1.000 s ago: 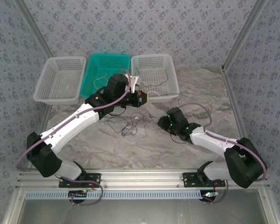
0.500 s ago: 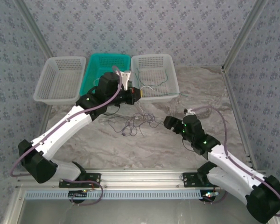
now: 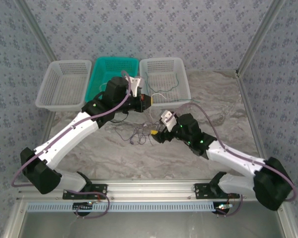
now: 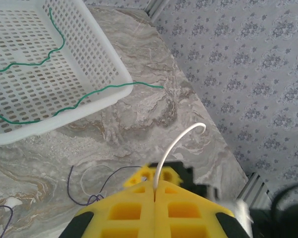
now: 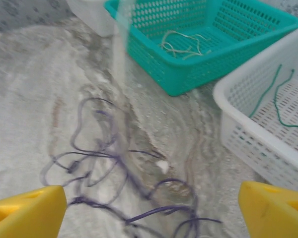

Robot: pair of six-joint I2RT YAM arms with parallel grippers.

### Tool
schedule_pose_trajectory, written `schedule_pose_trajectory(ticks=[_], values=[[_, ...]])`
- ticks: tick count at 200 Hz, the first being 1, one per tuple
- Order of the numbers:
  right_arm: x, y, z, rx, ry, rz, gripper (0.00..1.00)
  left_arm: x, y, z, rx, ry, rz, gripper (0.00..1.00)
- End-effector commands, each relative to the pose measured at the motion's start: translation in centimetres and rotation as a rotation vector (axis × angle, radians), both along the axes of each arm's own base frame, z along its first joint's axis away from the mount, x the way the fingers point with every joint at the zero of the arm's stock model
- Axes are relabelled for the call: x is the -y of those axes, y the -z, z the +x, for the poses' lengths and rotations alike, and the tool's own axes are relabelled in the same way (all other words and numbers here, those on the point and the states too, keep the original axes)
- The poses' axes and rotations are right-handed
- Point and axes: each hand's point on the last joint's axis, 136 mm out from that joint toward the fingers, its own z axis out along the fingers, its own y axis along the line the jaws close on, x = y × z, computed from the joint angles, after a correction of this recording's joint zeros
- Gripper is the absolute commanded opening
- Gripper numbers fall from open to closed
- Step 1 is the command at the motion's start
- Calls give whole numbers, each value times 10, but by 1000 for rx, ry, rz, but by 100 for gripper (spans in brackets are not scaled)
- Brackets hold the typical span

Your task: Untangle the cables

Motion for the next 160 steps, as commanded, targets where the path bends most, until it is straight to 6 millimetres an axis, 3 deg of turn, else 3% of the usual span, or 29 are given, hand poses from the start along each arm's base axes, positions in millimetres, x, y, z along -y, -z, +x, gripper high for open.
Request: schedule_pose_trajectory(ticks=[1, 16, 24, 37, 55, 82, 107, 135, 160], values=[[-14, -14, 17, 48, -51, 45, 71, -2, -24, -11, 58, 32, -29, 0], [-10, 4, 28, -19, 19, 38, 42, -9, -29, -11, 82, 4, -24, 0], [-5, 12, 33, -47, 64, 47, 33, -15, -32, -10, 96, -20, -18, 0], [9, 26, 40, -93, 167, 73, 28, -29, -35, -7, 115, -78, -1, 0], [44, 53, 49, -199, 382, 97, 21, -52, -37, 1, 117, -186, 22, 0], [87, 96, 34, -339, 618, 95, 23, -86, -40, 11, 114, -304, 6, 0], [118, 113, 14, -397, 760, 162, 23, -106, -43, 16, 120, -368, -20, 2], [145, 99, 2, -372, 871, 231, 29, -102, -39, 18, 102, -344, -35, 2], [128, 56, -3, -295, 714, 303, 49, -78, -37, 16, 83, -231, -92, 2]])
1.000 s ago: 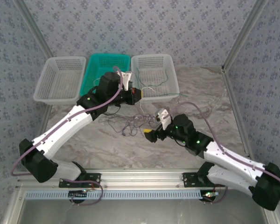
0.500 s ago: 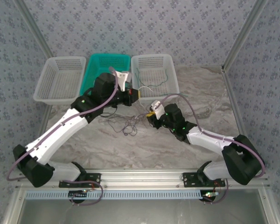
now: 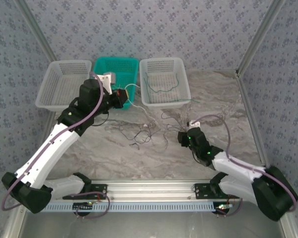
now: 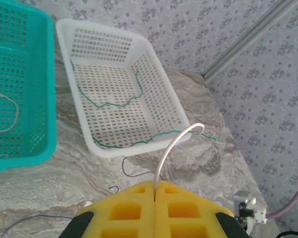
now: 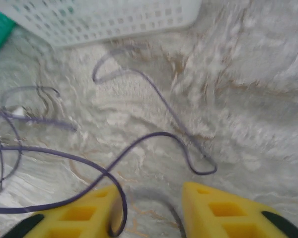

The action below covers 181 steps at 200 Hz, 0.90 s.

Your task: Untangle the cables

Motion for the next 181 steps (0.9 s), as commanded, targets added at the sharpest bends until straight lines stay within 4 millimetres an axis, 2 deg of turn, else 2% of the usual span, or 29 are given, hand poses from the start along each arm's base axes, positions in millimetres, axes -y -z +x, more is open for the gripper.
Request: schedule_pose_trajectory(ticks=[1, 21, 36, 46, 65, 80, 101, 122, 141, 160, 171, 181], values=[[-3, -36, -3, 94, -24, 64, 50, 21, -8, -2, 12, 101, -75, 2], [-37, -78, -17, 213, -265, 127, 69, 36, -3, -3, 0, 165, -92, 2], [-51, -98, -21, 229, -331, 202, 84, 45, 2, -3, -10, 197, -93, 2], [-58, -109, -20, 200, -337, 261, 89, 50, 5, -4, -15, 211, -91, 3], [-77, -115, -13, 91, -351, 348, 90, 57, 9, -4, -22, 227, -85, 3], [-91, -106, -5, -16, -338, 402, 90, 59, 11, -4, -26, 228, -81, 3], [-119, -77, -1, -135, -358, 430, 91, 59, 10, -5, -23, 222, -80, 3], [-132, -37, 0, -179, -352, 317, 91, 55, 5, -7, -9, 207, -80, 4], [-129, 3, 1, -217, -307, 146, 90, 49, -2, -9, 12, 189, -74, 4], [-123, 29, 4, -272, -252, 66, 75, 41, -7, -10, 33, 161, -62, 4], [-105, 41, 7, -295, -164, 4, 59, 31, -10, -10, 44, 121, -41, 4], [-81, 48, 9, -313, -27, -14, 47, 13, -12, -6, 54, 39, -4, 4]])
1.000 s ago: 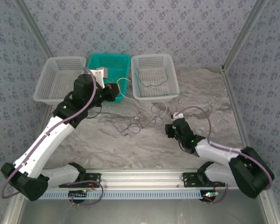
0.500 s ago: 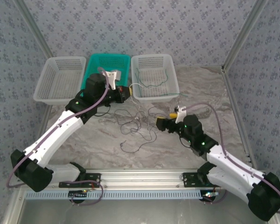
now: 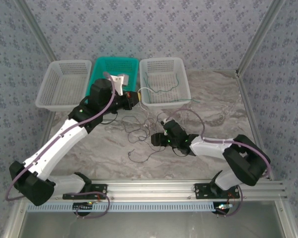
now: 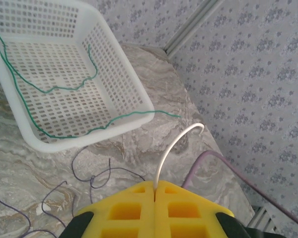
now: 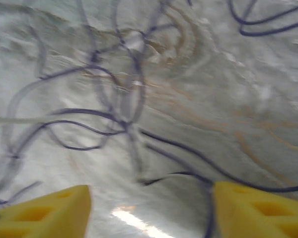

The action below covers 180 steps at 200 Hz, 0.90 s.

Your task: Untangle the cables

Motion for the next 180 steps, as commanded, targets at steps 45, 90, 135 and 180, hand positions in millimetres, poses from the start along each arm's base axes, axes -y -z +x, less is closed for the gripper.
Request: schedule_pose_trajectory(ticks=[45, 90, 135, 180], values=[[121, 19, 2, -25, 545, -104, 24, -120, -28, 11, 50, -416, 93, 4], [175, 16, -14, -21, 755, -30, 17, -142, -38, 17, 47, -455, 55, 4], [142, -51, 3, 176, 509, 97, 48, -102, -60, 17, 89, -240, -57, 5], [30, -130, -9, 345, -68, 195, 82, -80, -54, 19, 55, -150, -93, 5]])
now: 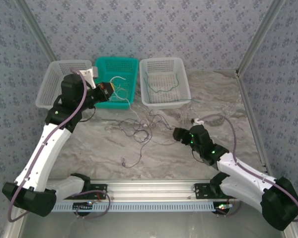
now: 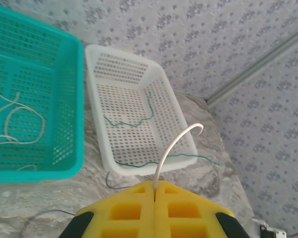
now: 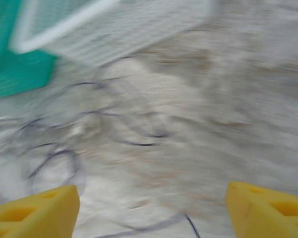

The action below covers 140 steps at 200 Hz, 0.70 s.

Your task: Untangle the cables

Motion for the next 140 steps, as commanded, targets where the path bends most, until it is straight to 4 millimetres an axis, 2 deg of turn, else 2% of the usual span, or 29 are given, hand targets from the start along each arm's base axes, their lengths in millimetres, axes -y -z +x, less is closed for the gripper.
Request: schedule_pose_trajectory(ticks=[1, 20, 41, 58, 74, 117, 127, 140], values=[[-66, -52, -7, 163, -334, 6, 82, 17, -26, -7, 59, 88, -60, 5], [-95, -57, 2, 106, -375, 47, 81, 22, -25, -9, 57, 100, -58, 5], [-127, -46, 12, 61, -414, 88, 77, 24, -24, -12, 53, 106, -52, 5], [-137, -27, 27, 11, -354, 63, 75, 25, -22, -15, 46, 109, -49, 5], [-136, -4, 43, -29, -272, 15, 74, 25, -23, -18, 51, 109, -47, 5], [-153, 31, 65, 9, -275, -31, 77, 23, -21, -23, 50, 102, -44, 5], [-156, 36, 69, 4, -269, -23, 71, 22, -20, -23, 47, 100, -43, 5], [-157, 43, 73, -16, -246, 10, 54, 21, -21, -24, 51, 98, -40, 5]])
